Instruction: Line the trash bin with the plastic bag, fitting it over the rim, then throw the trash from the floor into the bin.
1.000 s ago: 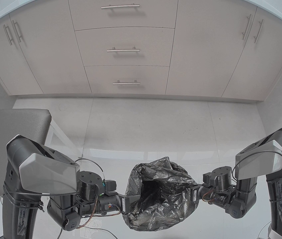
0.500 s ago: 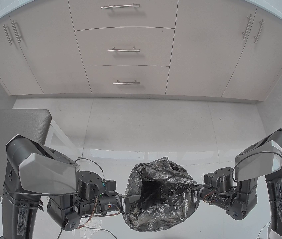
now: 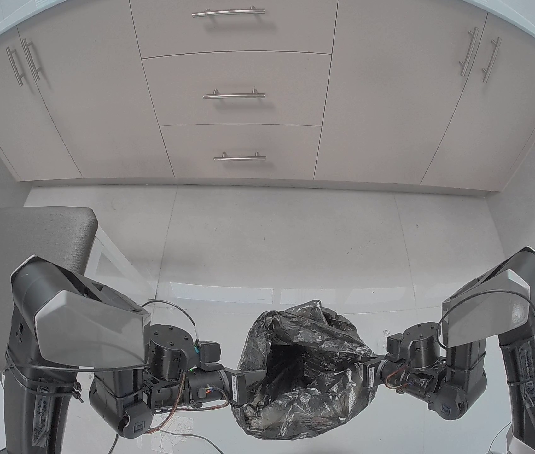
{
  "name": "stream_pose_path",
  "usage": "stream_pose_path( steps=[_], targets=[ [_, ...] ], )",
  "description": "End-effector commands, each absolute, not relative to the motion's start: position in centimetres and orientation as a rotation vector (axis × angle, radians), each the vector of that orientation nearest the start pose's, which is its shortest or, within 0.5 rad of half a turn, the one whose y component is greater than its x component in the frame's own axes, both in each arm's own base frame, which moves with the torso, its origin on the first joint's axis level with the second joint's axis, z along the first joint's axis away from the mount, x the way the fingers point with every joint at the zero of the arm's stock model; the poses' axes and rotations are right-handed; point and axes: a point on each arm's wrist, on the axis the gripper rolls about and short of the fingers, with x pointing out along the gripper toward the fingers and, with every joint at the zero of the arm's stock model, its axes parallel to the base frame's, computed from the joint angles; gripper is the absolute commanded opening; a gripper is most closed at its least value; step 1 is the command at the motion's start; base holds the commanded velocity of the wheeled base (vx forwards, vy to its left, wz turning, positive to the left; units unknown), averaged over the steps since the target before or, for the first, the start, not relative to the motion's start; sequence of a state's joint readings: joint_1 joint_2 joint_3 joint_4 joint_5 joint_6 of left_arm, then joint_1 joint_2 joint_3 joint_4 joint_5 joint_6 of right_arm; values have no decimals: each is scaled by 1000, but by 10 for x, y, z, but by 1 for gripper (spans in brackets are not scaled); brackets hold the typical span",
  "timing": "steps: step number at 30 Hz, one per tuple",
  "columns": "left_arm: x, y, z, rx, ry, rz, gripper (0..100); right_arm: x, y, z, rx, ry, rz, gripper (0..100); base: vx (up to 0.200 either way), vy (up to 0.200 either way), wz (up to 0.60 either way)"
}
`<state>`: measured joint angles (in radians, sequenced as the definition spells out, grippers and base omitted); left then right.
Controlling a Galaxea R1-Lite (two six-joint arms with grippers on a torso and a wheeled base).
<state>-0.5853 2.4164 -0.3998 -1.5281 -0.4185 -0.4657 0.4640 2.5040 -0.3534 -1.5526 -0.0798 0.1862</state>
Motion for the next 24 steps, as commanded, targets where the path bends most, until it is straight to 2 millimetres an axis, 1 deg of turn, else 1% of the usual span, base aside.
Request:
stream_pose_path(
  steps=[1, 24],
  targets=[
    [250, -177, -38, -376, 723, -845, 0, 263, 130, -68, 19, 604, 319, 0, 0, 0, 0],
    [250, -177, -38, -380, 726, -846, 0, 262, 130, -68, 4, 605, 324, 0, 0, 0, 0]
  ],
)
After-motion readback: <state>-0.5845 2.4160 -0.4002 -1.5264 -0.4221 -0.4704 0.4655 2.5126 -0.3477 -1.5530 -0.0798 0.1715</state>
